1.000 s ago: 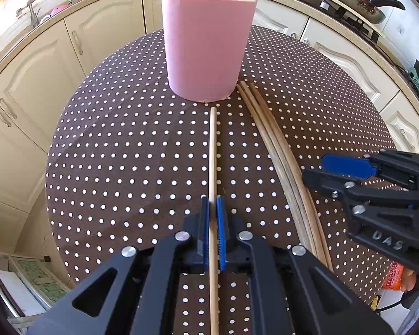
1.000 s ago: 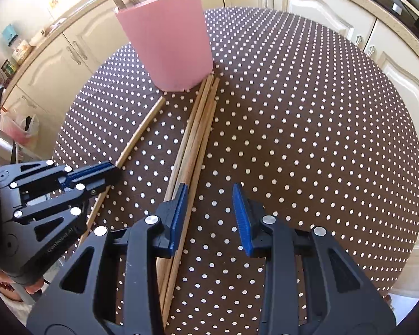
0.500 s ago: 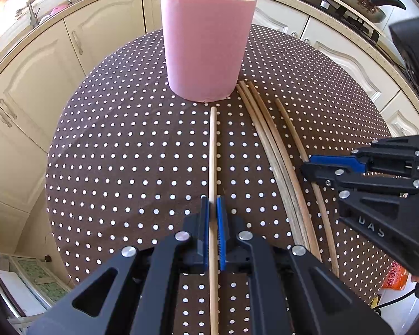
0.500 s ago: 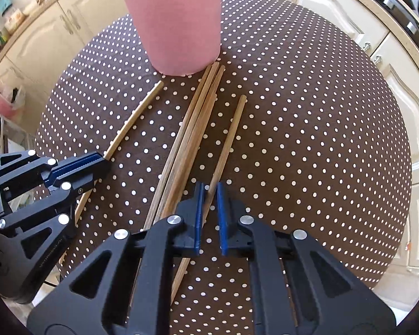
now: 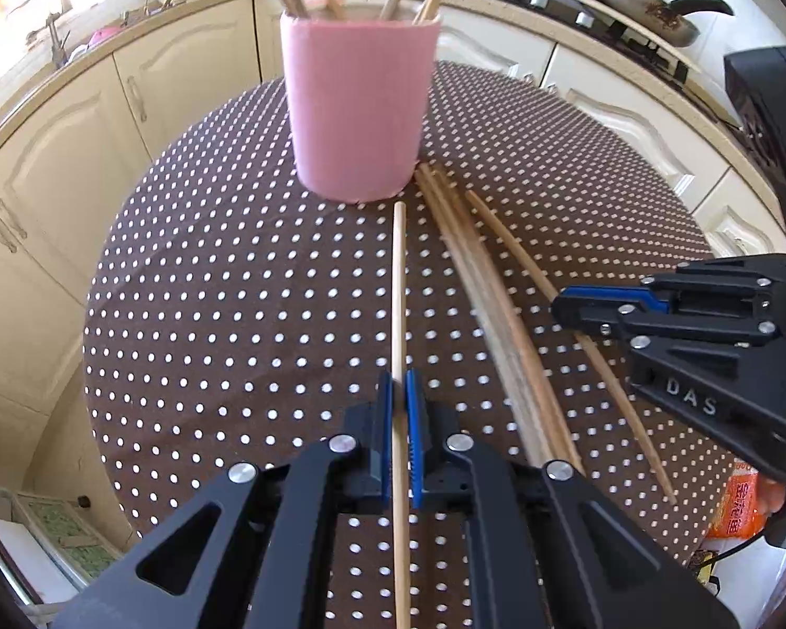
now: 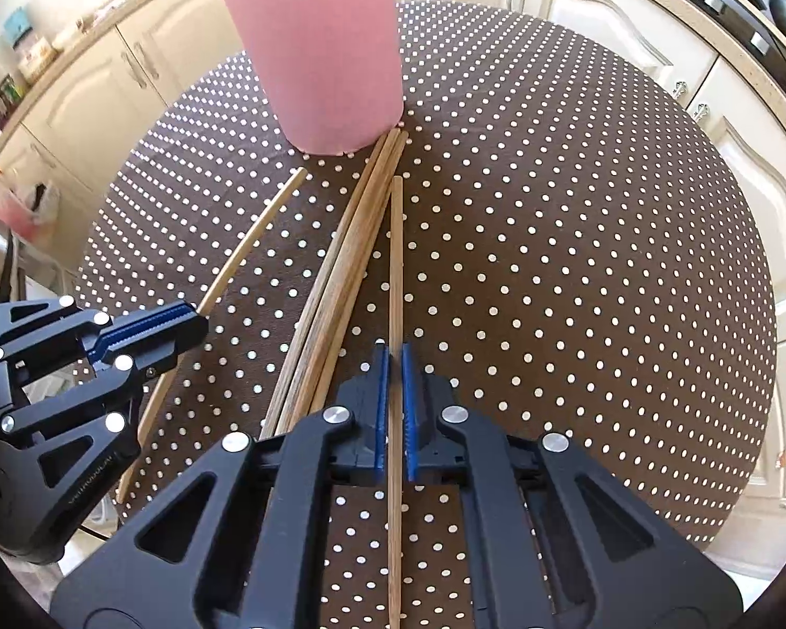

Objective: Organize utensils
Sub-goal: 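Lift both chopsticks upright and carry them over the pink cup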

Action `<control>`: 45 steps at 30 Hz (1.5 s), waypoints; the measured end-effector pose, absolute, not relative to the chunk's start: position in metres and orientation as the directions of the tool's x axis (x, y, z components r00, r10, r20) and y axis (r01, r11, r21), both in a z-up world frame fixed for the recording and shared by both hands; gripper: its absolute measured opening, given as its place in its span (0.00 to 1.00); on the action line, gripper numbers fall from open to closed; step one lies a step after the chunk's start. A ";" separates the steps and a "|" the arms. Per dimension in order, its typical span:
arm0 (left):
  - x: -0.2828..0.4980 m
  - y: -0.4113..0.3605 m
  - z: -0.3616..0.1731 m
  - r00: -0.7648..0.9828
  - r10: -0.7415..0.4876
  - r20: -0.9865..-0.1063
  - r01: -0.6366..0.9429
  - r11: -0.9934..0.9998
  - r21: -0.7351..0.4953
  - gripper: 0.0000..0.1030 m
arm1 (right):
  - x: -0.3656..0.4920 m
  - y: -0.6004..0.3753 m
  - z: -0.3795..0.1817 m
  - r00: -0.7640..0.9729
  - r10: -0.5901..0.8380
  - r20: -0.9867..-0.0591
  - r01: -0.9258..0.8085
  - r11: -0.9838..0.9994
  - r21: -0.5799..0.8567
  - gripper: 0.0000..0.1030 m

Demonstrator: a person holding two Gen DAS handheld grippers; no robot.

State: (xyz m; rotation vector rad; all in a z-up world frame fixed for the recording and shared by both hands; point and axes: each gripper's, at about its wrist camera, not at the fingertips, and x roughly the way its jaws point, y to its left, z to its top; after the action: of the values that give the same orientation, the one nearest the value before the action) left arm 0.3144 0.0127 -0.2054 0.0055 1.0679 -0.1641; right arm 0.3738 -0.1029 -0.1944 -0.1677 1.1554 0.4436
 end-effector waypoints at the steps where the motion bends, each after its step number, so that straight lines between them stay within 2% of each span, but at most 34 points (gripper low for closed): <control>1: 0.312 0.011 -0.203 0.477 -0.133 -0.869 0.142 0.987 -0.074 0.05 | 0.372 -0.106 -0.193 0.330 0.266 -0.906 -0.422 0.900 0.111 0.05; 17: 0.278 -0.016 -0.152 0.601 -0.179 -0.779 0.228 0.972 -0.047 0.05 | 0.333 -0.161 -0.132 0.437 0.462 -0.771 -0.435 0.859 0.268 0.06; 27: 0.257 -0.014 -0.115 0.685 -0.220 -0.694 0.243 0.968 -0.068 0.05 | 0.312 -0.157 -0.084 0.525 0.530 -0.666 -0.489 0.828 0.274 0.06; 45: 0.255 0.011 -0.069 0.784 -0.225 -0.578 0.203 0.974 -0.104 0.05 | 0.315 -0.139 -0.056 0.589 0.587 -0.556 -0.531 0.799 0.281 0.06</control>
State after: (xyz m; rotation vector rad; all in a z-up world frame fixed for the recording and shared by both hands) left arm 0.2551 0.0108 -0.0686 -0.0365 0.6283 -0.2309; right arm 0.3153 -0.1395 -0.0564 0.0887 0.6793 0.6515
